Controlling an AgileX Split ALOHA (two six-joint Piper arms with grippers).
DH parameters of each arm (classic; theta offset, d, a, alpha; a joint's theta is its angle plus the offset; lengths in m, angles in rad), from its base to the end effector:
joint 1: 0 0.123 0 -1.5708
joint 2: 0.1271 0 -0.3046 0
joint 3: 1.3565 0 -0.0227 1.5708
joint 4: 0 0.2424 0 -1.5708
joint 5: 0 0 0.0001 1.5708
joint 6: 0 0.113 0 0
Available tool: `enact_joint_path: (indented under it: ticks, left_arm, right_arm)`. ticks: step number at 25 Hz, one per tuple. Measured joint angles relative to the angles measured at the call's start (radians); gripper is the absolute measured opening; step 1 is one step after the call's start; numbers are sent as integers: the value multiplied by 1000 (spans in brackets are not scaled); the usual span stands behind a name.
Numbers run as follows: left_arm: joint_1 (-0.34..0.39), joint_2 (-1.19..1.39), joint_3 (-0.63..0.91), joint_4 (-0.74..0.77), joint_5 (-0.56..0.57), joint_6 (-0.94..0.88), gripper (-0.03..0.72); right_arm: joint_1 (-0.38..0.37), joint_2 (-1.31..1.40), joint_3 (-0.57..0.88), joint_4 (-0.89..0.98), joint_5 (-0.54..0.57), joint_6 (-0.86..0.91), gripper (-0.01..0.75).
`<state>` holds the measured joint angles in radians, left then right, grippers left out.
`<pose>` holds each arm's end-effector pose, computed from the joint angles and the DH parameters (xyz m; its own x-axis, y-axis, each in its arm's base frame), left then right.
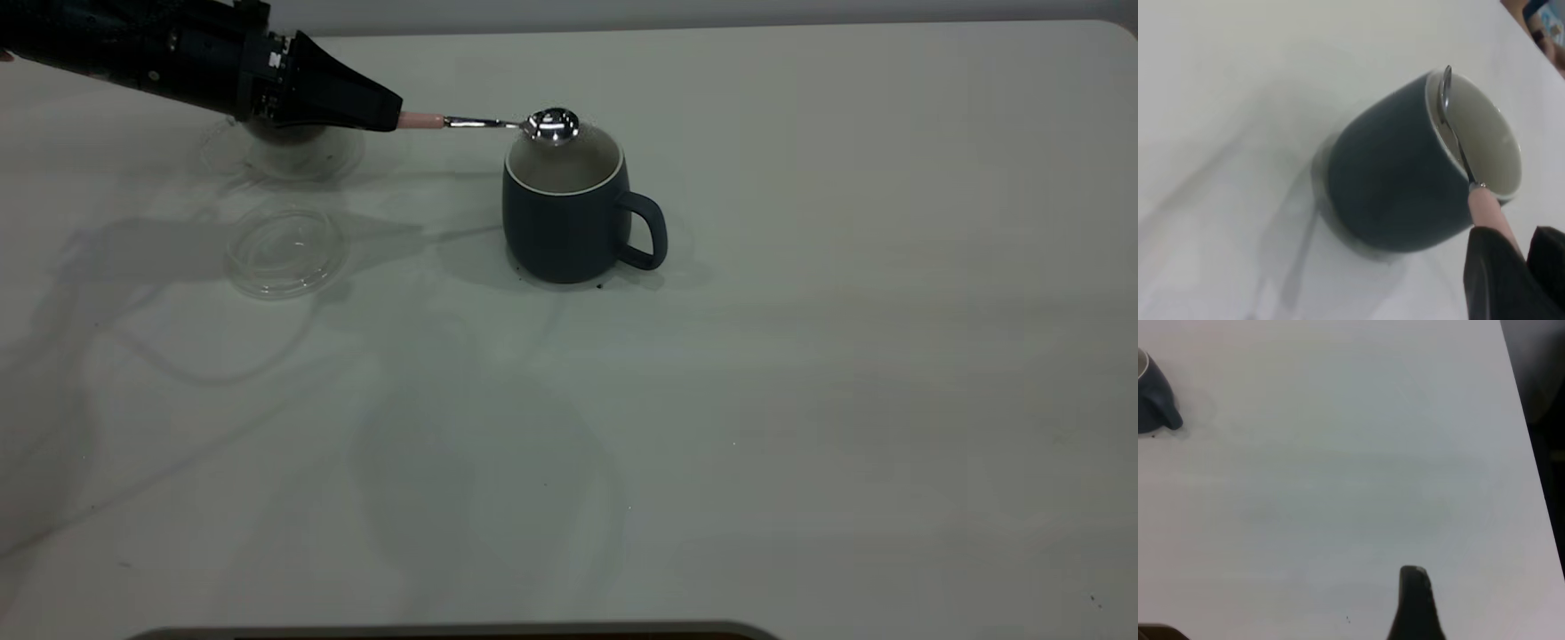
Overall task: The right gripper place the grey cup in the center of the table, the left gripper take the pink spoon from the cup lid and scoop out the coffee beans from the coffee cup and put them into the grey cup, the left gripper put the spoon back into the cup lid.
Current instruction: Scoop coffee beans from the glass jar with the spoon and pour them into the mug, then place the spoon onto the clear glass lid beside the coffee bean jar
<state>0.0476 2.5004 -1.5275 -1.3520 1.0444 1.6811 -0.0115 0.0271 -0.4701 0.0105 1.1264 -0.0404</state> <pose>0.4596 -0.0736 0.0421 -0.6938 0.2370 -0.6800 0.6880 0.4969 -0.5289 -0.0099 0.0012 0.2484 -0.5612 -0.0294 -0.8271 -0.0165 0.9996 -0.0244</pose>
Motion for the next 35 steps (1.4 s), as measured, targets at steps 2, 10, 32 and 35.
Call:
enact_joint_path:
  ticks: [2, 10, 32, 35]
  left_arm:
    - [1, 0, 0, -16, 29, -42, 126]
    - [63, -115, 19, 43, 72, -247, 126]
    - [593, -273, 552, -25, 65, -150, 126]
    - [604, -235, 552, -15, 58, -161, 126]
  right_arm:
    - [0, 0, 0, 0, 0, 0, 591]
    - [0, 0, 0, 0, 0, 0, 591]
    - [0, 0, 0, 0, 0, 0, 591]
    - [0, 0, 0, 0, 0, 0, 591]
